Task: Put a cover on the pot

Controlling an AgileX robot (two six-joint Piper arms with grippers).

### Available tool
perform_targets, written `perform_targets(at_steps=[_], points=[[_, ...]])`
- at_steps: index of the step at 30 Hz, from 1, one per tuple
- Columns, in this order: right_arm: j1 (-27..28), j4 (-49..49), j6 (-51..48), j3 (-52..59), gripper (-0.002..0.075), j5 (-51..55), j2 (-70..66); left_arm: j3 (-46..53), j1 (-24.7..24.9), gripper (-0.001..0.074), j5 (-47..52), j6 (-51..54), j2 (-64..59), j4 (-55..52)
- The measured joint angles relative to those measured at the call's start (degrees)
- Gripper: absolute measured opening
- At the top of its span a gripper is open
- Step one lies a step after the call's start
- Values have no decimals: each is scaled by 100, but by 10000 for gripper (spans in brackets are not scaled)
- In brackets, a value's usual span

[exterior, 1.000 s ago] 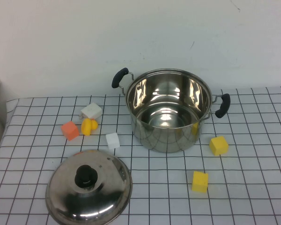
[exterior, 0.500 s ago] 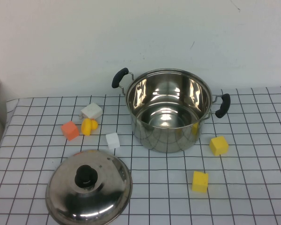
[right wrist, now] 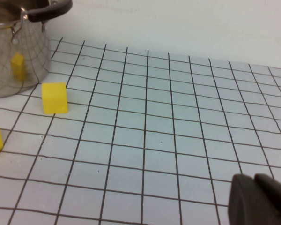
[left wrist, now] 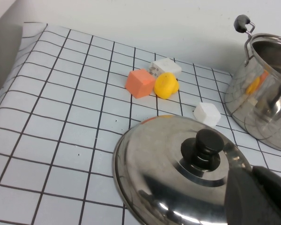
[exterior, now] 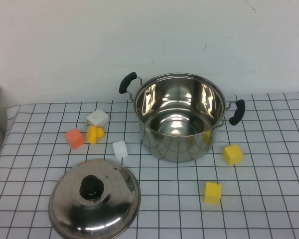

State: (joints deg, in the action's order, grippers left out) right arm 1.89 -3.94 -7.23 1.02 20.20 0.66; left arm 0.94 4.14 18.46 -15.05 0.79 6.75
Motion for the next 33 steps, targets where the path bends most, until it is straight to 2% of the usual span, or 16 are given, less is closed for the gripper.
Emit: perform_targets(at_steps=[8, 14, 20, 28, 33], points=[[0, 0, 0, 0, 9, 0, 0, 10, 0, -1, -191, 0, 0, -59], [0, -11, -2, 0, 9, 0, 0, 21, 0, -1, -720, 0, 0, -66], [0, -11, -14, 0, 9, 0, 0, 21, 0, -1, -1658, 9, 0, -66], [0, -11, -14, 0, 9, 0, 0, 21, 0, -1, -3574, 156, 0, -148], [0, -11, -35, 0, 9, 0, 0, 21, 0, -1, -4145, 165, 0, -148]])
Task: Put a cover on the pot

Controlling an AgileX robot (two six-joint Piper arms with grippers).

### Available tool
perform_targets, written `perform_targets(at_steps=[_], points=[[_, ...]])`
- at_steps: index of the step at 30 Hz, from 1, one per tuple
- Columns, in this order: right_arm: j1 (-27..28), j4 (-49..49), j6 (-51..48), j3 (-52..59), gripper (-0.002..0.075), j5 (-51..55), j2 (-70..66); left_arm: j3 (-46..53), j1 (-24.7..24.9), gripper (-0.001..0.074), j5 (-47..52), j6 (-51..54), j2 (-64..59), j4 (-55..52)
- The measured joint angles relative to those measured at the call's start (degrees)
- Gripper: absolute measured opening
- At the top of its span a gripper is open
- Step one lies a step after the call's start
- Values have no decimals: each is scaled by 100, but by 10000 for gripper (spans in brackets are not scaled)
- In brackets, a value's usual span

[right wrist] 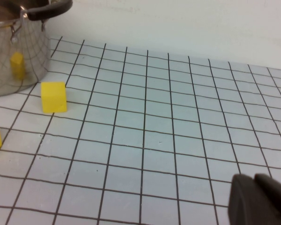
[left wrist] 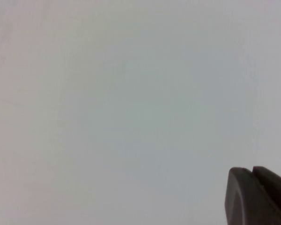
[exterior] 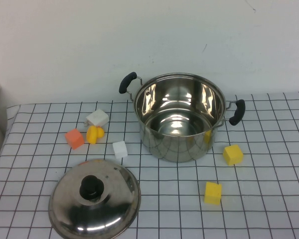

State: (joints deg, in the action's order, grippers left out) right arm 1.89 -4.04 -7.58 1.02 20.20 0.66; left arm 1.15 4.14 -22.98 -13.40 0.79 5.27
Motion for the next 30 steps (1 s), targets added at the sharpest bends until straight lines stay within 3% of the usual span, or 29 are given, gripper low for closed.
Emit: perform_targets(at_steps=[8, 15, 21, 30], points=[[0, -23, -38, 0, 9, 0, 0, 0, 0, -1, -187, -167, 0, 0], [0, -44, -48, 0, 9, 0, 0, -1056, 0, -1, 1369, 315, -144, 0], [0, -53, -48, 0, 9, 0, 0, -2399, 0, -1, 2298, 119, -1178, 0], [0, -53, -48, 0, 9, 0, 0, -2700, 0, -1, 1903, -649, -3097, -252]])
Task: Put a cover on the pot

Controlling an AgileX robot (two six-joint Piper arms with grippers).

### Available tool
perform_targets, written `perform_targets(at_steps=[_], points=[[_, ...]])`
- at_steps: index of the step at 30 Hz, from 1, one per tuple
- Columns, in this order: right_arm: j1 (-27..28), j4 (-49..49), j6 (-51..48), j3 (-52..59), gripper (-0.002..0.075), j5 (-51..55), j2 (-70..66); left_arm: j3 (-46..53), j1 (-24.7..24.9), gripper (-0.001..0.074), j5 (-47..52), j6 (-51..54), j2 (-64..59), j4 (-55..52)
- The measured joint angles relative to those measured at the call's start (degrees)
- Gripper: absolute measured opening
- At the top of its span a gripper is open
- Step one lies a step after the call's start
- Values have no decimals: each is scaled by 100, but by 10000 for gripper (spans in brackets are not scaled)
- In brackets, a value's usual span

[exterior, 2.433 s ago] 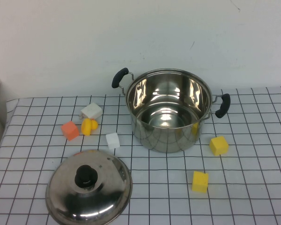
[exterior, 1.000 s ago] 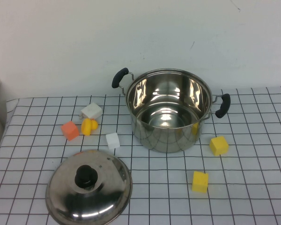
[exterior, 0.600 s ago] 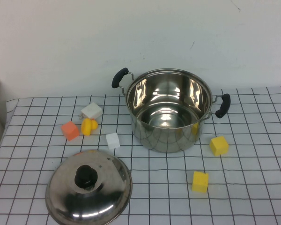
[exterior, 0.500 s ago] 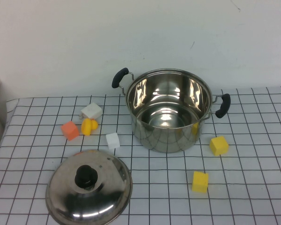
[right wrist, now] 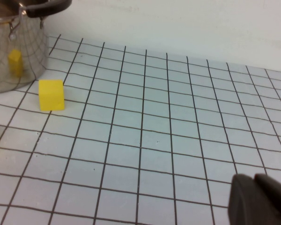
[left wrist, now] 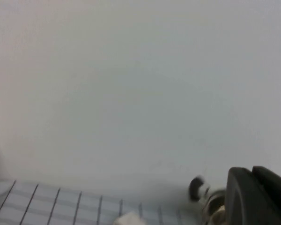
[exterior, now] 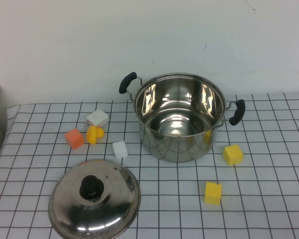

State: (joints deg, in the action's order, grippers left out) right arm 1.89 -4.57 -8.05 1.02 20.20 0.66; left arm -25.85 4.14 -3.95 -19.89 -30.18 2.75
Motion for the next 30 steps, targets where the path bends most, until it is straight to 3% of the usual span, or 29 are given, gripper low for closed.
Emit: perform_targets(at_steps=[5, 10, 19, 24, 30], points=[[0, 0, 0, 0, 9, 0, 0, -155, 0, -1, -500, -46, -1282, -459], [0, 0, 0, 0, 9, 0, 0, -167, 0, -1, -1620, -294, -2466, -1062], [0, 0, 0, 0, 9, 0, 0, -167, 0, -1, -3408, -2041, -4355, -3992], [0, 0, 0, 0, 9, 0, 0, -101, 3, -1, -3990, -1662, -5226, -4227], [0, 0, 0, 0, 9, 0, 0, -45, 3, 25, -4604, -124, -6216, -4058]])
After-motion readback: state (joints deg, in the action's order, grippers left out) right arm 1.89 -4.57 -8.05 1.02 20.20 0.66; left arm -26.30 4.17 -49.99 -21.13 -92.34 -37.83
